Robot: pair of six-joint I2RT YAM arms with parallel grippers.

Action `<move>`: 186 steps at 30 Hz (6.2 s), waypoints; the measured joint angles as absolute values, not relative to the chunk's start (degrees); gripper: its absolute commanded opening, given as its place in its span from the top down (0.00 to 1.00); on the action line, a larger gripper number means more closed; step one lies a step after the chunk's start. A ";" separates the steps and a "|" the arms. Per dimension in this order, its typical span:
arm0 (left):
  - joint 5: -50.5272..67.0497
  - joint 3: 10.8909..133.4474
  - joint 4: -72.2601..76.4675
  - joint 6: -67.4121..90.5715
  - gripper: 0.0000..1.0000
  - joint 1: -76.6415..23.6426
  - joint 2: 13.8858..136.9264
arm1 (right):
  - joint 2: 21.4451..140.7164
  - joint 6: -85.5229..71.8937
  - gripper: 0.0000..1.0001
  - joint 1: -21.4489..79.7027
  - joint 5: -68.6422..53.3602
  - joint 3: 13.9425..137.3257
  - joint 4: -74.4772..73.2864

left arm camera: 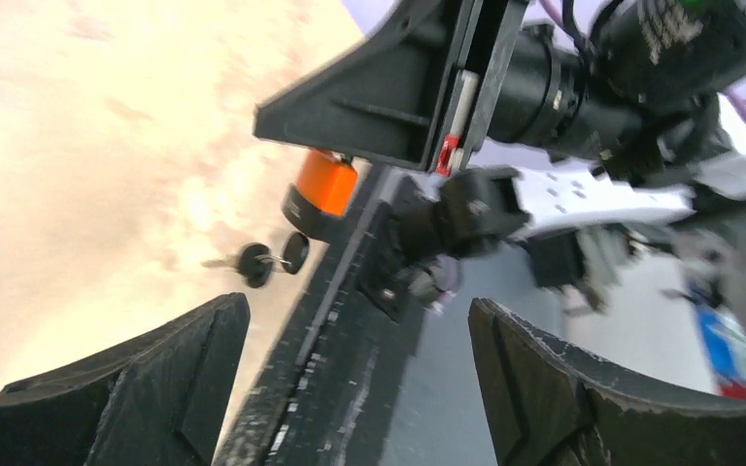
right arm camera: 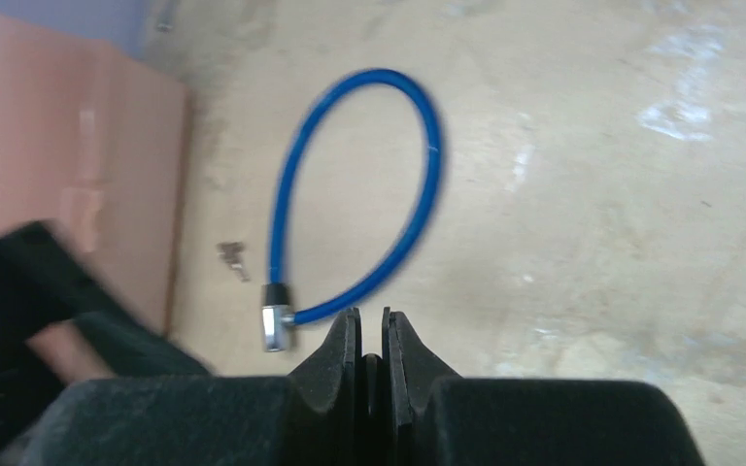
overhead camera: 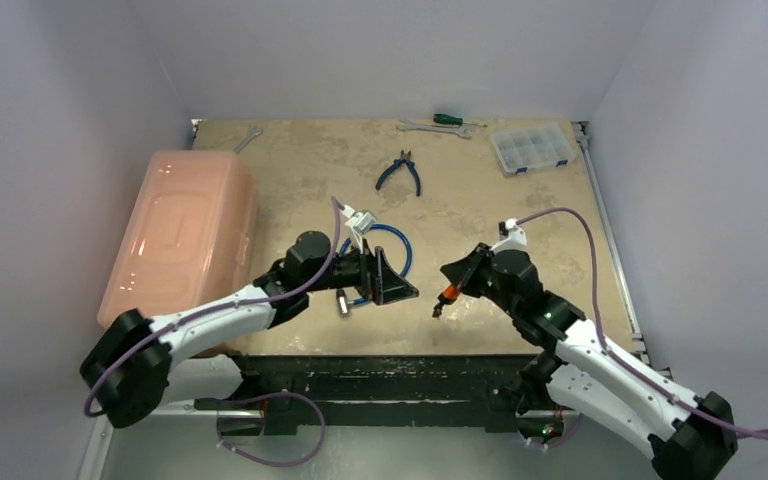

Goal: Unlock with the key

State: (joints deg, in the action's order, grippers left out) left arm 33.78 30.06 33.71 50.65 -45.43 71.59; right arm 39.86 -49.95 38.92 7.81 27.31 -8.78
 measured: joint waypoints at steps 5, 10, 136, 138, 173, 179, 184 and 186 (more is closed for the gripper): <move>21.39 38.52 4.69 40.47 0.13 -45.43 61.43 | 49.63 -51.53 1.00 35.75 9.89 27.31 -9.87; 12.58 46.54 -16.23 33.65 0.15 -45.43 54.94 | 58.61 -51.79 1.00 27.83 8.25 27.31 -8.21; 5.06 48.84 -31.03 20.36 0.21 -45.39 47.11 | 103.88 -39.83 0.35 23.03 18.15 61.93 -13.08; 4.99 48.84 -31.03 20.36 0.21 -45.39 47.03 | 105.03 -38.28 0.24 22.20 18.17 63.26 -12.34; -17.61 48.84 -34.59 23.05 0.13 -44.62 29.10 | 100.62 -11.53 0.11 51.92 0.47 77.08 -10.24; -21.78 48.84 -35.77 23.70 0.12 -44.49 26.39 | 111.74 -10.07 0.14 59.24 1.72 86.50 -12.84; -23.68 48.84 -35.79 24.51 0.12 -44.36 24.45 | 119.09 -10.00 0.20 62.43 3.38 92.14 -15.55; -24.01 48.84 -35.79 24.51 0.12 -44.36 24.34 | 121.40 -10.00 0.23 63.20 4.27 94.00 -16.38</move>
State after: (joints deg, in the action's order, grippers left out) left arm -24.01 48.84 -35.79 24.51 -44.36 24.34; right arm 121.40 -10.00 63.20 4.27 94.00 -16.38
